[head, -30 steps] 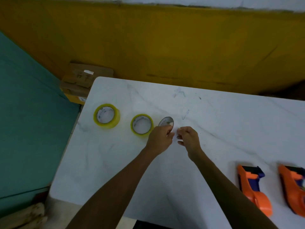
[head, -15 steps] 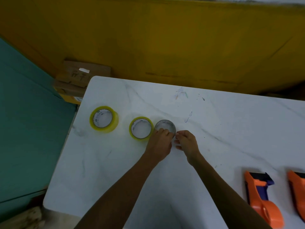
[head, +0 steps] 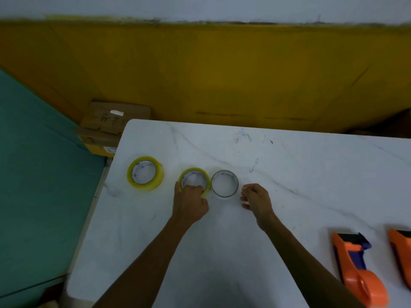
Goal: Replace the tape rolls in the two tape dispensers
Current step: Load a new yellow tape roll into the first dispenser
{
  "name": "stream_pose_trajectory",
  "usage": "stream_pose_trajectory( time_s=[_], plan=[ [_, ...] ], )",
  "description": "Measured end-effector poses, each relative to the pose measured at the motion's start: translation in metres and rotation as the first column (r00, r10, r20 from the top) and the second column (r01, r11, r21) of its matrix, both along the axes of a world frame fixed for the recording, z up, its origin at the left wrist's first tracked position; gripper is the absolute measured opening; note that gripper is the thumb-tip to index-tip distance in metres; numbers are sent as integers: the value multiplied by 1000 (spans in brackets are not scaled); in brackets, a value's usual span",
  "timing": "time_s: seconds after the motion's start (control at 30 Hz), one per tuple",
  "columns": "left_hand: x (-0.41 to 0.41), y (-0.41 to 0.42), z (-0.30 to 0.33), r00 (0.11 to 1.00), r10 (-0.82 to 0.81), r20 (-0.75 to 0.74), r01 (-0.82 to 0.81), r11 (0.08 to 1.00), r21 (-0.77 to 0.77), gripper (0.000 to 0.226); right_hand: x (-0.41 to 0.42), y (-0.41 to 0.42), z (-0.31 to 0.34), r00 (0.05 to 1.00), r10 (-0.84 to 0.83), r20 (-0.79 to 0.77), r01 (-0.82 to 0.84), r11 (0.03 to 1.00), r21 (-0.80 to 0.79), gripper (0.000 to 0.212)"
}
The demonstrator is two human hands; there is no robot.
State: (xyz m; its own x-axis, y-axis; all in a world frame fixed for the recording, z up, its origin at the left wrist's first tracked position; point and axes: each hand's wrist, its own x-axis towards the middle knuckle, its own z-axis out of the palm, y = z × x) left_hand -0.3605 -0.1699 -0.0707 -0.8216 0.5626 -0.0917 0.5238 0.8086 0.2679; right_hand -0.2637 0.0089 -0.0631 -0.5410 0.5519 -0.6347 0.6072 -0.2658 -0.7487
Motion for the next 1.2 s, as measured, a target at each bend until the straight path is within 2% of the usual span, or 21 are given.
stream_pose_trajectory(
  time_s=[0.07, 0.17, 0.23, 0.3, 0.4, 0.47, 0.5, 0.57, 0.67, 0.7, 0.77, 0.9, 1.07, 1.2],
  plan=[
    [2, 0, 2, 993, -20, 120, 36, 991, -131, 35, 2, -2, 4, 1000, 1, -3, -1, 1000, 6, 16],
    [1, -10, -1, 963, 6, 271, 102, 918, -383, 47, 6, -5, 12, 1000, -1, -24, 1, 1000, -3, 14],
    [-1, -19, 2, 954, 60, 295, 66, 915, -399, 47, 6, -6, 21, 1000, 5, -25, -5, 1000, -6, 13],
    [-8, -26, 15, 945, 124, 302, -31, 955, -294, 40, 4, -8, 31, 999, 3, -35, -3, 1000, -4, 14],
    [-24, -34, 50, 916, 219, 335, -224, 974, -24, 18, -5, -12, 54, 997, 12, -79, -11, 1000, 6, 12],
    [-35, -35, 69, 878, 250, 408, -323, 939, 119, 39, -14, -18, 71, 992, 36, -117, -34, 999, 14, 12],
    [-38, -33, 82, 854, 248, 456, -362, 915, 180, 41, -18, -23, 81, 989, 46, -141, -43, 999, 19, 13],
    [-40, -23, 109, 801, 209, 561, -429, 854, 295, 34, -23, -33, 99, 979, 55, -199, -52, 998, 20, 12],
    [-31, 0, 150, 756, 136, 640, -500, 750, 432, 21, -26, -42, 125, 958, 91, -273, -91, 996, 12, 13],
    [-24, 7, 162, 751, 119, 649, -515, 722, 463, 15, -24, -45, 132, 952, 108, -285, -107, 994, 19, 17],
    [-10, 24, 182, 747, 82, 660, -521, 689, 503, 19, -18, -45, 145, 941, 128, -314, -124, 992, 31, 29],
    [24, 49, 204, 734, 57, 677, -518, 691, 504, 31, 12, -29, 169, 915, 109, -388, -98, 994, 48, 39],
    [82, 81, 209, 725, 43, 688, -515, 696, 500, 34, 63, 6, 184, 877, 121, -466, -87, 992, 92, 26],
    [139, 110, 205, 693, 50, 719, -563, 661, 496, 32, 108, 38, 178, 884, 131, -449, -96, 990, 98, 14]
  ],
)
